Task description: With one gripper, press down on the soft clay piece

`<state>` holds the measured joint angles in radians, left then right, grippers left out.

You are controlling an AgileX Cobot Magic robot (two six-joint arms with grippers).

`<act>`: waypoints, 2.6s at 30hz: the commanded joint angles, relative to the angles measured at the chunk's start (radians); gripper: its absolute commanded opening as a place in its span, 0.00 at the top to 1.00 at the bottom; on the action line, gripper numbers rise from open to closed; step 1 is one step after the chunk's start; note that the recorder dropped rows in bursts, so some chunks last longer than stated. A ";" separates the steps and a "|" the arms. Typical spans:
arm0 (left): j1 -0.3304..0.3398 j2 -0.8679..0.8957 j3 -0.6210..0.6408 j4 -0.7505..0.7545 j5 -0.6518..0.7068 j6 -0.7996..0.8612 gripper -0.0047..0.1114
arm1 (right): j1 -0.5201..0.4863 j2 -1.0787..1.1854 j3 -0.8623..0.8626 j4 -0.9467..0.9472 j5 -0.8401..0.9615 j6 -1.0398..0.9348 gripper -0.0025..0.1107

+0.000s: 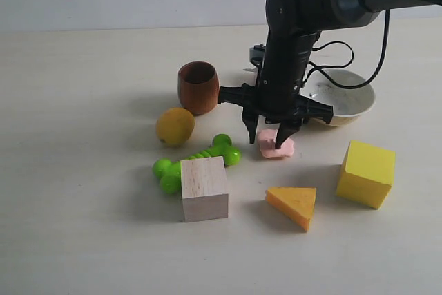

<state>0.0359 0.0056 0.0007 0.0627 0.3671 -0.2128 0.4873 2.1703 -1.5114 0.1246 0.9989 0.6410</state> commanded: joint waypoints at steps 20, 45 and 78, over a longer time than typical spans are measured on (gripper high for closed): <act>-0.006 -0.006 -0.001 0.001 -0.007 -0.002 0.96 | 0.001 -0.032 -0.002 0.005 -0.012 -0.012 0.60; -0.006 -0.006 -0.001 0.001 -0.007 -0.002 0.96 | 0.001 0.029 -0.002 0.022 0.001 -0.021 0.84; -0.006 -0.006 -0.001 0.001 -0.007 -0.002 0.96 | 0.001 0.028 -0.021 0.006 0.015 -0.030 0.80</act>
<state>0.0359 0.0056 0.0007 0.0627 0.3671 -0.2128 0.4912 2.1970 -1.5222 0.1430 1.0000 0.6123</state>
